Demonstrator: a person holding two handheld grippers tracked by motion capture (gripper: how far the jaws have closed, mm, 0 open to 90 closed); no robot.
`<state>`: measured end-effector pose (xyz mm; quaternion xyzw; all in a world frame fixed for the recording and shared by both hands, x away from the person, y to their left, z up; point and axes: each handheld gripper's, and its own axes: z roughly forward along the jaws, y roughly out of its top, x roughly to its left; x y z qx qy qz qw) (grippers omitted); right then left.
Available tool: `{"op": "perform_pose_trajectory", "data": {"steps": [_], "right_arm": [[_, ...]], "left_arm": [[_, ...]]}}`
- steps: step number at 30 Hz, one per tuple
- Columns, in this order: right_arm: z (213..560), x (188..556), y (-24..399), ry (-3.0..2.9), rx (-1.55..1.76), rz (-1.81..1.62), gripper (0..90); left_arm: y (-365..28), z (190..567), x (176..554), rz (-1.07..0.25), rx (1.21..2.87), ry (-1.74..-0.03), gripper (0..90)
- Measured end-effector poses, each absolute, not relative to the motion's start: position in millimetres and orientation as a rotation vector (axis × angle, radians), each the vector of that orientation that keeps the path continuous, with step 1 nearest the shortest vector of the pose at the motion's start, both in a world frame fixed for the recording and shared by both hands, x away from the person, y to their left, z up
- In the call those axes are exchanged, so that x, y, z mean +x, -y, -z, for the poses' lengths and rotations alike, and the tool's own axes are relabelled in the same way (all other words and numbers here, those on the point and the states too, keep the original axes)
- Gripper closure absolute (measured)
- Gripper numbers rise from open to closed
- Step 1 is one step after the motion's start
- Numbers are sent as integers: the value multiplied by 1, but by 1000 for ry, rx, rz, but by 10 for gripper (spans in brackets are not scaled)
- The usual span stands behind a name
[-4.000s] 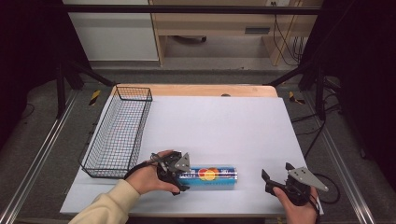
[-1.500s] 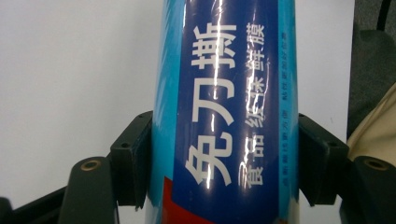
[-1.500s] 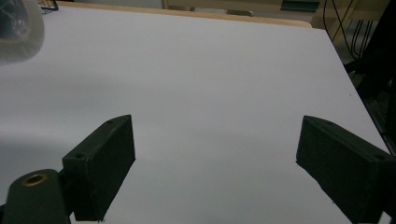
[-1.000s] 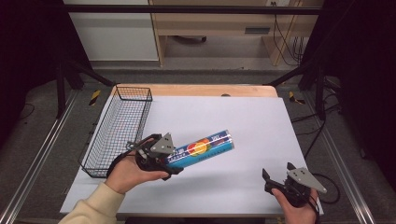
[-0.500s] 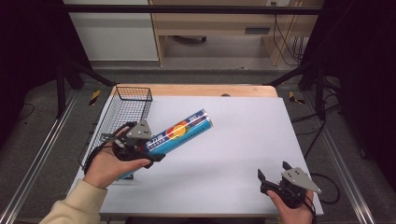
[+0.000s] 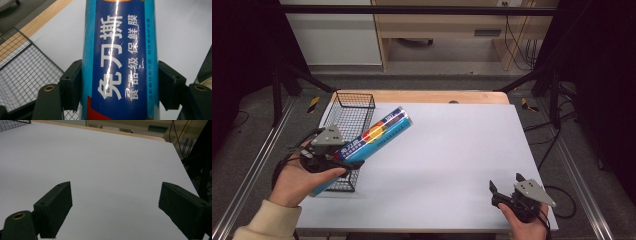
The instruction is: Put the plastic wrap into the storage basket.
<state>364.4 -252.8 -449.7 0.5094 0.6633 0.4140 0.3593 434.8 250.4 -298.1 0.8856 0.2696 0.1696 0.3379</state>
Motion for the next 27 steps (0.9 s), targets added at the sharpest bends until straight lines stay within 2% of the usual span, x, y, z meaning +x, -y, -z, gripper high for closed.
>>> {"op": "perform_pose_trajectory", "data": {"steps": [8, 14, 27], "right_arm": [[450, 364, 254, -1696, 1326, -1062, 129], [450, 364, 254, -1693, 1330, -1058, 131], [450, 364, 254, -1698, 1328, -1062, 138]], "left_arm": [[-268, 293, 427, -498, 2284, -836, 321], [-274, 294, 428, -483, 2250, -961, 321], [-283, 303, 436, -481, 2237, -1033, 322]]}}
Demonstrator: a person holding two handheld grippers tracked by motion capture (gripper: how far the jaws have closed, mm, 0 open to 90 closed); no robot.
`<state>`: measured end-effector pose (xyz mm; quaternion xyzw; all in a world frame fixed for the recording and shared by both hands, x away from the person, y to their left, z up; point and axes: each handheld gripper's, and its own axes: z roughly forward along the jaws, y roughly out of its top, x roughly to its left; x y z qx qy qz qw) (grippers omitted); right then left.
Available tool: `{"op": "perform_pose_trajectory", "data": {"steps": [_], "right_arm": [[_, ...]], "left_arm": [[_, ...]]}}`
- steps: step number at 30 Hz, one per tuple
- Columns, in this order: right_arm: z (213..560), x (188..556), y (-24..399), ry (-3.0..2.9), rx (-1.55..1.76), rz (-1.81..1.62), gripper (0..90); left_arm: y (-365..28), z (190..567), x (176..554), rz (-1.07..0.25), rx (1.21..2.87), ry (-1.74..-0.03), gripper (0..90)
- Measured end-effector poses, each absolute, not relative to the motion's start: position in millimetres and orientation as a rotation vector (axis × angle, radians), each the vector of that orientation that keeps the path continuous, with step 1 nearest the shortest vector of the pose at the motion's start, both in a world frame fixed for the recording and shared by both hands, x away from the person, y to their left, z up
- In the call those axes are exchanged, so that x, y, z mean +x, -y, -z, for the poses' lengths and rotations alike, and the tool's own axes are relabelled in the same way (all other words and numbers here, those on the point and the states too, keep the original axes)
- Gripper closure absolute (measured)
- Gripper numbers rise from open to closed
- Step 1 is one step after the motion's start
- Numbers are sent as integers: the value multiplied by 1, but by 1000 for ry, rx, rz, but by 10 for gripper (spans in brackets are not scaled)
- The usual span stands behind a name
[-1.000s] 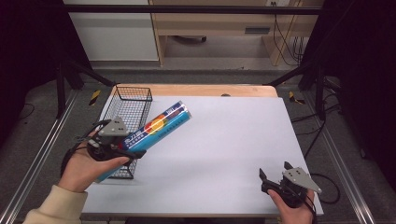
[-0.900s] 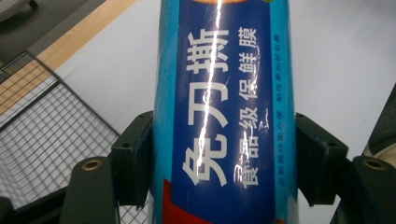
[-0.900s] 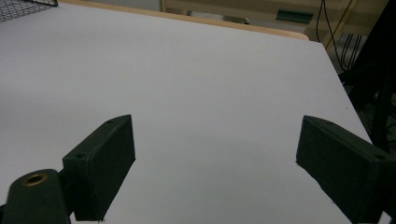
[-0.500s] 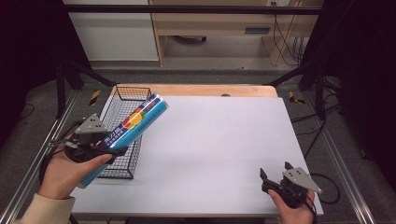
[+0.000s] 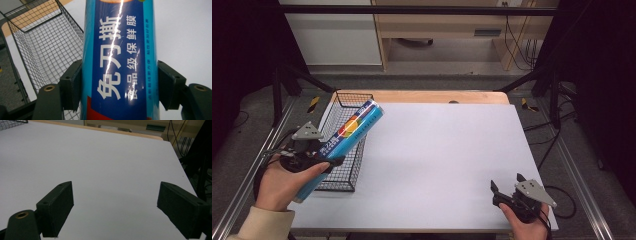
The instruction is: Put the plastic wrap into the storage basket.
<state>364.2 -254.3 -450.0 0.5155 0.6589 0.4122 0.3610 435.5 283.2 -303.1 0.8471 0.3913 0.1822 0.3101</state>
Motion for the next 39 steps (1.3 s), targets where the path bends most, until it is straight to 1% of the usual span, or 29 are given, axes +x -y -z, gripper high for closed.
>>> {"op": "perform_pose_trajectory", "data": {"steps": [7, 39], "right_arm": [[450, 364, 254, -1698, 1329, -1063, 140], [450, 364, 255, -1695, 1332, -1062, 141]], "left_arm": [[-291, 307, 437, -484, 2231, -1091, 322], [-306, 315, 437, -518, 2244, -1205, 322]]}}
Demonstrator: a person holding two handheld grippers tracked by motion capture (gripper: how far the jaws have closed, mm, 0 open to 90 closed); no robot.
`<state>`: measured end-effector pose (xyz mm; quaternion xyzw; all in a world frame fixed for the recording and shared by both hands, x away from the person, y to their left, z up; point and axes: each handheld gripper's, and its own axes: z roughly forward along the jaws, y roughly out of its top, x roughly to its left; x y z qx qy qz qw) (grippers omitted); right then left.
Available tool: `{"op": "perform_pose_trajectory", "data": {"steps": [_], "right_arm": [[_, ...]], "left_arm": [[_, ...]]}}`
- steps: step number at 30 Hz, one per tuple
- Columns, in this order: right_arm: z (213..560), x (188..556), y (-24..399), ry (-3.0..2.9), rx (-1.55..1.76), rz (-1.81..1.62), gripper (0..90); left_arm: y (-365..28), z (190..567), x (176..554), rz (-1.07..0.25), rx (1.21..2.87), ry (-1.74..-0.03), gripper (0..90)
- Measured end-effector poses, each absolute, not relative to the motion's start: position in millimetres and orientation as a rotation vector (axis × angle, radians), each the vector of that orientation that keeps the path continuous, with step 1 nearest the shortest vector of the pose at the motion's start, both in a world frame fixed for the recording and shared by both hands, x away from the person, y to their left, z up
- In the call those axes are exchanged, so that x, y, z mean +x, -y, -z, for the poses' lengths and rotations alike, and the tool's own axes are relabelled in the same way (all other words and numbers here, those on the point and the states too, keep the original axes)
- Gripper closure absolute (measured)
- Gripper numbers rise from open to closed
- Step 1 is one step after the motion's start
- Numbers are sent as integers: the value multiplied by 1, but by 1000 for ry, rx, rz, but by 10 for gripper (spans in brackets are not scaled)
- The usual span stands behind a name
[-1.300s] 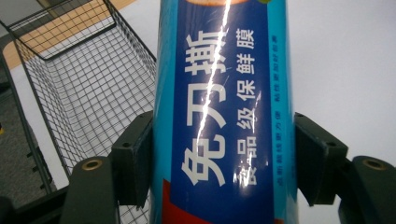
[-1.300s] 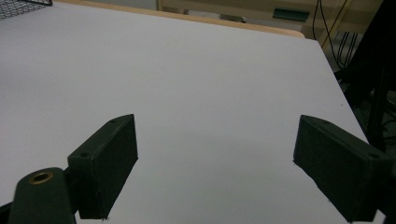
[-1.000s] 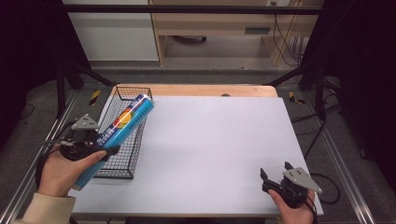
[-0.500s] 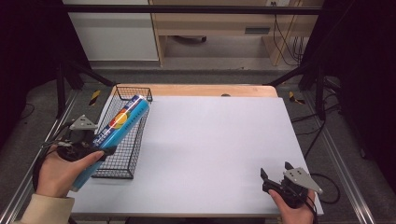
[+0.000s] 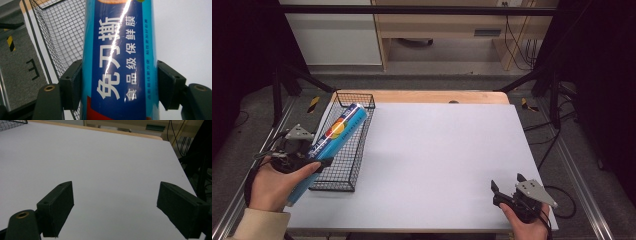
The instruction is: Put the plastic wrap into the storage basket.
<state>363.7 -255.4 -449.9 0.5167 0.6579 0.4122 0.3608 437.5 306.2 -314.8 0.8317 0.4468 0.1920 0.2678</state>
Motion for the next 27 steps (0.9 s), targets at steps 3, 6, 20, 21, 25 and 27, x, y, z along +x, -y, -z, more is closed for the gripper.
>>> {"op": "perform_pose_trajectory", "data": {"steps": [3, 6, 20, 21, 25, 27], "right_arm": [[450, 364, 255, -1696, 1332, -1062, 141], [450, 364, 255, -1694, 1332, -1063, 141], [449, 363, 254, -1688, 1336, -1078, 147], [449, 363, 254, -1688, 1336, -1078, 147], [449, 364, 253, -1706, 1326, -1085, 147], [449, 363, 253, -1710, 1320, -1092, 146]], "left_arm": [[-307, 316, 438, -519, 2245, -1212, 322], [-307, 318, 439, -518, 2250, -1220, 322], [-303, 325, 445, -528, 2278, -1269, 322], [-303, 325, 445, -528, 2278, -1269, 322], [-299, 328, 450, -534, 2298, -1298, 322], [-297, 329, 452, -525, 2304, -1317, 323]]}}
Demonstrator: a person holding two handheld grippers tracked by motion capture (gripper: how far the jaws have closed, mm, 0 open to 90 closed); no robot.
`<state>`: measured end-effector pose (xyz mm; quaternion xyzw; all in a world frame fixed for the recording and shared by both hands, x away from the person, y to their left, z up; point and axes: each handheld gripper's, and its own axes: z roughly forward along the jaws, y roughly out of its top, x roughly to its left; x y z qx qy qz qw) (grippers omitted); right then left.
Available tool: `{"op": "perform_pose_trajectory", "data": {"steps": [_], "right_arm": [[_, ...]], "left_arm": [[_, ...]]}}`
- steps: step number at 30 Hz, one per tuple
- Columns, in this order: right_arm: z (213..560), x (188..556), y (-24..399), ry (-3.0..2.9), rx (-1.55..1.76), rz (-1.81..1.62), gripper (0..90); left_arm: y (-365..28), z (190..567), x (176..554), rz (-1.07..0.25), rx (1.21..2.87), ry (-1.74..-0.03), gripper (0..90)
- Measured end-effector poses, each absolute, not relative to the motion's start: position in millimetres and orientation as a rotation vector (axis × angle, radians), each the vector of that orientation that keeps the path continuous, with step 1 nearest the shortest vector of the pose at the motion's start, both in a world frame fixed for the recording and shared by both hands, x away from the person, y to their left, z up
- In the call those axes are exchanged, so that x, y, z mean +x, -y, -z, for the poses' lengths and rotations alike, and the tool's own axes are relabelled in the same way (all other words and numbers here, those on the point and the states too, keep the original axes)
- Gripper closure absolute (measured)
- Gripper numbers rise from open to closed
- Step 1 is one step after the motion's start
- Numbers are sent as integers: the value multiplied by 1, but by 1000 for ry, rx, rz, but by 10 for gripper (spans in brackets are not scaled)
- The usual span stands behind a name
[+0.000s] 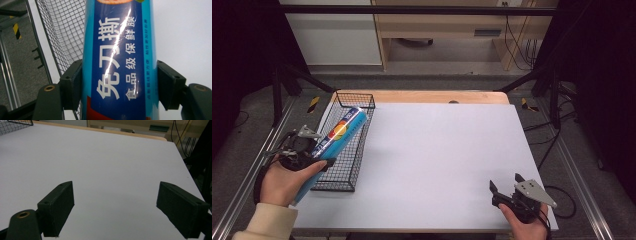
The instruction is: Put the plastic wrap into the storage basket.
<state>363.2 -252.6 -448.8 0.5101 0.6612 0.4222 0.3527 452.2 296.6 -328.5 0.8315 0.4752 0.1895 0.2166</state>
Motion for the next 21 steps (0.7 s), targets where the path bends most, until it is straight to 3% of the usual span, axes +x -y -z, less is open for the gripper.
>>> {"op": "perform_pose_trajectory", "data": {"steps": [21], "right_arm": [[448, 363, 249, -1730, 1307, -1114, 146]], "left_arm": [[-302, 336, 473, -500, 2325, -1461, 322]]}}
